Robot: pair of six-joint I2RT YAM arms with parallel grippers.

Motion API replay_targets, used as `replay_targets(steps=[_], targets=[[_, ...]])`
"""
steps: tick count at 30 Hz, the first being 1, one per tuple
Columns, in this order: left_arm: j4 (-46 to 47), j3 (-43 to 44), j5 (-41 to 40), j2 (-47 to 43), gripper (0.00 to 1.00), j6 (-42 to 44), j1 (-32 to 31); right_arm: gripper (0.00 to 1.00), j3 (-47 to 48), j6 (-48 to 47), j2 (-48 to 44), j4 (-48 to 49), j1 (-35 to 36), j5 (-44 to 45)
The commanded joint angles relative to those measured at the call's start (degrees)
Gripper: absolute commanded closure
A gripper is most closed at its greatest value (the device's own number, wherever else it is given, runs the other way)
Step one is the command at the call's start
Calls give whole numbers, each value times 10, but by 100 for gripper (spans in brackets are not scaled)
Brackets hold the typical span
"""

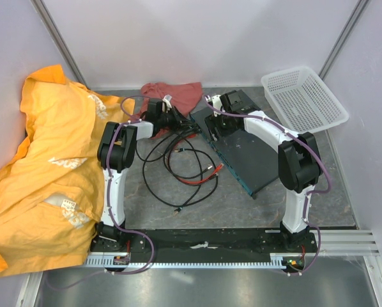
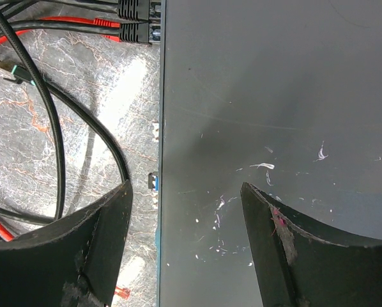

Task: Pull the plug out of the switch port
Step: Pull the connector from the switch port.

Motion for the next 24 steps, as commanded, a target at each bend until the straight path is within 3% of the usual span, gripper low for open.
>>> replay_targets(steps=[1, 10, 16, 19, 20, 22, 24], targets=[[-20, -65, 13, -14, 94, 27, 8, 23, 14, -3, 4, 7, 3, 2], [-87, -97, 7, -49, 88, 37, 35, 21, -2, -7, -6, 8, 3, 5], [-82, -95, 58, -28, 97, -26, 45, 21, -4, -11, 7, 7, 4, 7], [-114, -58, 48, -15, 94, 14, 46, 21, -3, -13, 16, 6, 6, 10], [-128, -39, 39, -14, 88, 20, 47, 21, -4, -12, 19, 6, 7, 8], [-156, -33, 25, -15, 89, 36, 50, 21, -3, -9, 24, 3, 8, 1], [-204, -6, 18, -13, 95, 78, 50, 21, -3, -8, 26, 0, 8, -5]])
